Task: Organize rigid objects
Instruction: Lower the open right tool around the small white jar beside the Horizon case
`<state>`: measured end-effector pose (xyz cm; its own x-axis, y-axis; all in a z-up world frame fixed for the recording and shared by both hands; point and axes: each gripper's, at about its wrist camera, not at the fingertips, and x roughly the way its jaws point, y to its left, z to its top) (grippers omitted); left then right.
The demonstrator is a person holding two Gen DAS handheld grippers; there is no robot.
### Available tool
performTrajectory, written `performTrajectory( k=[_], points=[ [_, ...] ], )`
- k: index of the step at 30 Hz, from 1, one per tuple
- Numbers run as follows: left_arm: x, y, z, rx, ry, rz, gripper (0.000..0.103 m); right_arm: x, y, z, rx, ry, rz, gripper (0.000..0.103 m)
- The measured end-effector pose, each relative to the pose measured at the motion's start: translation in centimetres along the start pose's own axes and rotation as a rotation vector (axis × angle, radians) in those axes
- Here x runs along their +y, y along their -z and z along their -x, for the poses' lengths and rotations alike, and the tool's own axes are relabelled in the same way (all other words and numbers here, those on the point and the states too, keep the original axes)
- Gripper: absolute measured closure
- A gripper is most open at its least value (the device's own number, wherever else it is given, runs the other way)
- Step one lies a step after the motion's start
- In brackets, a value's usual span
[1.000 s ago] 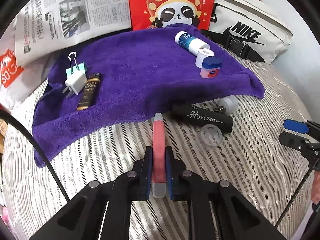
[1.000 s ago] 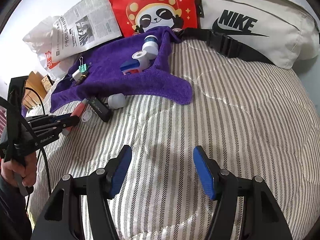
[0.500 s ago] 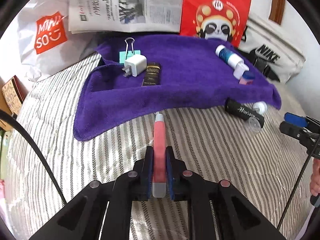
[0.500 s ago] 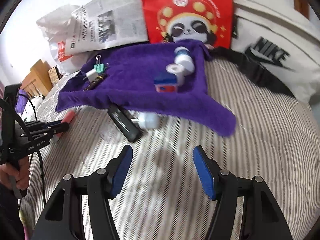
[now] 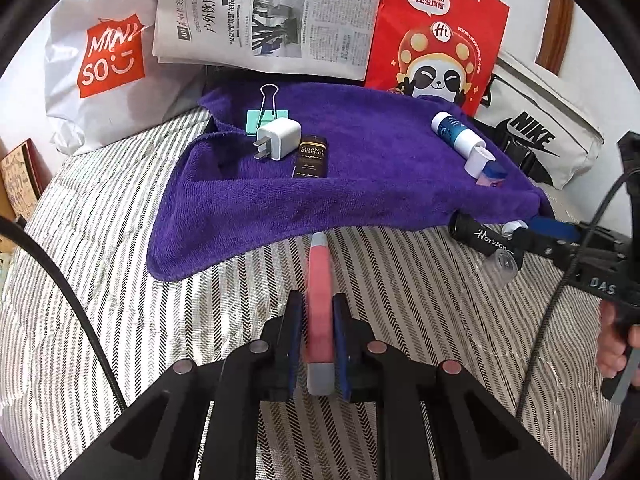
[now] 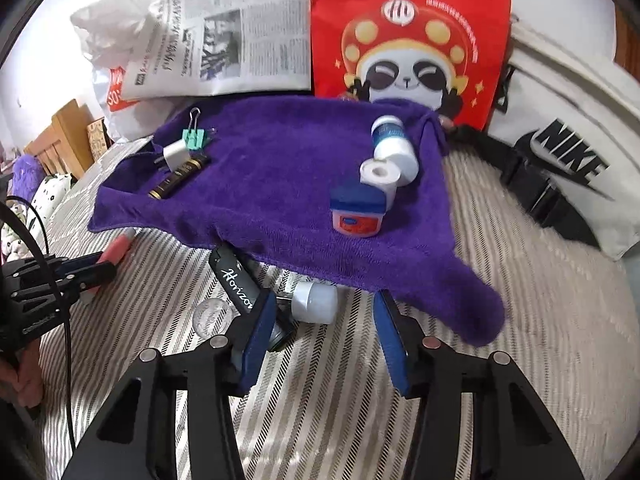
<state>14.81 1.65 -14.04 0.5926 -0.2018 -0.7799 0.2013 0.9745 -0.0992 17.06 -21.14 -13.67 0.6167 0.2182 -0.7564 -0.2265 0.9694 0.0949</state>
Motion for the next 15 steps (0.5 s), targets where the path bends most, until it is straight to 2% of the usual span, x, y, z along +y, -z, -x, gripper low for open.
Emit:
performTrajectory(
  k=[11,13,15],
  points=[
    [-0.2,0.1,0.2,0.001,-0.011,-0.011,0.088,-0.5,-0.4,-0.8,-0.002,-0.005,-0.030,0.057],
    [-0.2,0.1,0.2,0.001,-0.005,-0.005,0.088,-0.9,-0.2,-0.9,0.018,0.033,-0.022,0.066],
    [-0.2,0.1,0.2,0.001,0.000,-0.001,0.088,-1.4,0.2,-0.9,0.018,0.032,-0.017,0.068]
  ],
)
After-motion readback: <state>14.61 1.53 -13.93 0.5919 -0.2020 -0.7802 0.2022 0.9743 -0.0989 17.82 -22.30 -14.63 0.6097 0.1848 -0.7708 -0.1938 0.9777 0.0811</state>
